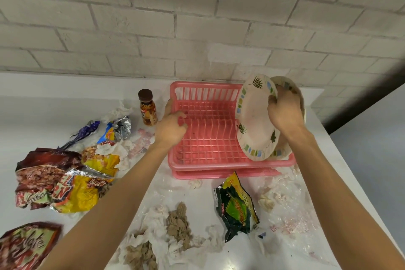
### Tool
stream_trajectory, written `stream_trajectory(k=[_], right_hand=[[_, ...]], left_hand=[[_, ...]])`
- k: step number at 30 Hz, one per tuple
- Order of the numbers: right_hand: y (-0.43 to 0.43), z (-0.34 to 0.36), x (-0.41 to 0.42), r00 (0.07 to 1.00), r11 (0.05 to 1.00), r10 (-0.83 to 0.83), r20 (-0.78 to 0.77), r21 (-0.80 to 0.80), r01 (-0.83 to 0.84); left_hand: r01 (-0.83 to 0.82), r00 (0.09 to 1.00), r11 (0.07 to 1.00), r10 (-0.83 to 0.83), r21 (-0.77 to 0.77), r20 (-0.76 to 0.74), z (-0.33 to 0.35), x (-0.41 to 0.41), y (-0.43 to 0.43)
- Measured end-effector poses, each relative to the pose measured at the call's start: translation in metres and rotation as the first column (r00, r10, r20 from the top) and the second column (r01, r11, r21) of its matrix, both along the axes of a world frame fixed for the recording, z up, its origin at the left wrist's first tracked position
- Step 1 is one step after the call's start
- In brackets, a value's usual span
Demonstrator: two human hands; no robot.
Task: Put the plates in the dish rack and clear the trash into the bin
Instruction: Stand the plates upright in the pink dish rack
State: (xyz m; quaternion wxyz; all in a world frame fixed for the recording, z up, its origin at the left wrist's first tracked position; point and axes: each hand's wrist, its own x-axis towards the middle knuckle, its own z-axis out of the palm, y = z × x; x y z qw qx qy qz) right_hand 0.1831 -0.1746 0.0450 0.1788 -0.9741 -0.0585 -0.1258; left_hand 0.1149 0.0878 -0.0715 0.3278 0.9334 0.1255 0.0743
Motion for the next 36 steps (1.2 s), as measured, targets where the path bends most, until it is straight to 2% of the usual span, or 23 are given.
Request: stream_trajectory(k=[9,16,20,24,27,30,33,36], right_hand=[[-0.005,0.001,-0.002,0.999,0.998,0.053,0.010,0.039,-0.053],[-0.015,0.007,-0.007,0.984,0.967,0.170,0.063,0.180,-0.178],[-0.018,0.012,-0.019,0.964,0.970,0.216,0.156,0.081,-0.231],[-0.022,0.015,-0.042,0.951,0.966,0.213,0.225,0.098,-0.240],[-0.018,0.004,-0.074,0.886,0.912,0.387,0.254,0.033,-0.408],[-0.019,-0.029,-0.113,0.819,0.826,0.562,0.115,-0.016,-0.564],[-0.038,-0.066,-0.140,0.840,0.839,0.543,0.017,0.016,-0.543],[-0.072,-0.083,-0.152,0.881,0.875,0.473,0.020,0.106,-0.472]], left_hand=[[-0.027,0.999,0.999,0.026,-0.039,-0.024,-0.002,0.002,0.001],[-0.027,0.999,0.997,0.025,-0.077,-0.027,0.000,0.002,0.000],[-0.024,1.000,0.994,0.025,-0.104,0.001,0.002,0.001,-0.002],[0.008,0.999,0.992,-0.003,-0.122,0.039,0.004,0.002,-0.003],[0.015,0.999,0.994,-0.011,-0.107,0.044,0.008,-0.005,-0.006],[0.100,0.987,0.995,-0.097,-0.013,0.125,0.018,-0.020,-0.013],[0.284,0.940,0.954,-0.298,0.101,0.168,0.022,-0.053,-0.030],[0.377,0.895,0.901,-0.414,0.216,0.164,0.016,-0.087,-0.043]])
